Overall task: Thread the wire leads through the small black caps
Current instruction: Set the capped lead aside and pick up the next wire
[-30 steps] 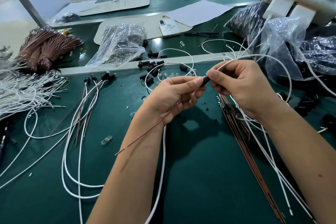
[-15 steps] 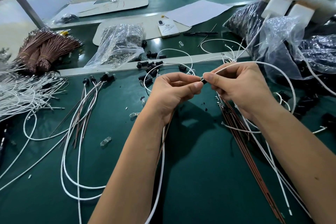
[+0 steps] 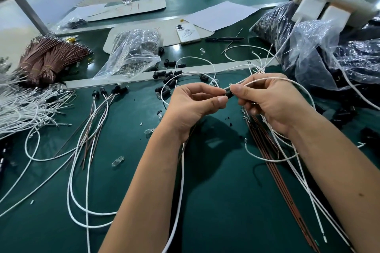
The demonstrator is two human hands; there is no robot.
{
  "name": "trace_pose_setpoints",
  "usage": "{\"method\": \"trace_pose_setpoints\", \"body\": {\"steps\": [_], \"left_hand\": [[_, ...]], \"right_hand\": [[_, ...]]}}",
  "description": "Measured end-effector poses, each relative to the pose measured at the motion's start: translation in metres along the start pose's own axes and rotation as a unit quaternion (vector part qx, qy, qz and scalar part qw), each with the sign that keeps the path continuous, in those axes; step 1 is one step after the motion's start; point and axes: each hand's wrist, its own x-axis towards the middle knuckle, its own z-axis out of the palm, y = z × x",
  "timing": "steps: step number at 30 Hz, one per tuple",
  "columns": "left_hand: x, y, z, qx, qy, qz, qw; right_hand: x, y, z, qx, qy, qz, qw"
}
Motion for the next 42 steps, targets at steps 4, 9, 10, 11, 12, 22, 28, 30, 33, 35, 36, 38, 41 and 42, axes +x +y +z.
{"method": "trace_pose_setpoints", "body": {"steps": [4, 9, 10, 11, 12, 22, 28, 30, 33, 35, 36, 38, 41, 42], "left_hand": [[0.0, 0.0, 0.001, -0.002, 0.003, -0.001, 1.0], [0.002, 0.001, 0.003, -0.026, 0.023, -0.014, 0.999], [0.002, 0.001, 0.003, -0.03, 0.023, -0.013, 0.999], [0.002, 0.001, 0.003, -0.027, 0.021, -0.01, 0.999], [0.001, 0.0, 0.002, -0.017, 0.015, -0.007, 1.0], [-0.002, 0.0, 0.006, 0.046, -0.079, -0.009, 0.996], [0.004, 0.005, -0.002, -0.115, -0.003, -0.067, 0.991], [0.005, 0.005, 0.0, -0.142, 0.002, -0.071, 0.987], [0.005, 0.005, 0.002, -0.157, 0.013, -0.075, 0.985], [0.006, 0.005, 0.003, -0.154, 0.024, -0.07, 0.985], [0.005, 0.005, 0.003, -0.151, 0.028, -0.069, 0.986], [0.006, 0.006, 0.003, -0.16, 0.046, -0.071, 0.983], [0.007, 0.01, -0.005, -0.224, 0.094, -0.063, 0.968], [0.007, 0.012, -0.009, -0.246, 0.112, -0.053, 0.961]], "right_hand": [[-0.002, -0.001, 0.002, 0.011, -0.017, 0.0, 1.0], [-0.001, -0.005, 0.004, 0.092, 0.01, -0.008, 0.996], [-0.001, -0.005, 0.005, 0.091, 0.017, -0.016, 0.996], [-0.002, -0.005, 0.005, 0.079, 0.019, -0.027, 0.996], [-0.002, -0.004, 0.006, 0.059, 0.016, -0.037, 0.997], [-0.001, -0.001, 0.001, -0.013, -0.002, -0.069, 0.998], [0.0, 0.005, 0.003, -0.047, -0.081, -0.015, 0.996], [-0.001, 0.01, 0.009, -0.061, -0.099, -0.031, 0.993], [-0.001, 0.013, 0.012, -0.059, -0.09, -0.073, 0.991], [0.0, 0.013, 0.01, -0.085, -0.082, -0.095, 0.989], [0.001, 0.012, 0.009, -0.107, -0.078, -0.106, 0.986], [0.001, 0.013, 0.008, -0.174, -0.067, -0.138, 0.973], [0.001, 0.013, 0.005, -0.28, -0.06, -0.189, 0.939], [0.0, 0.011, 0.003, -0.307, -0.073, -0.195, 0.929]]}}
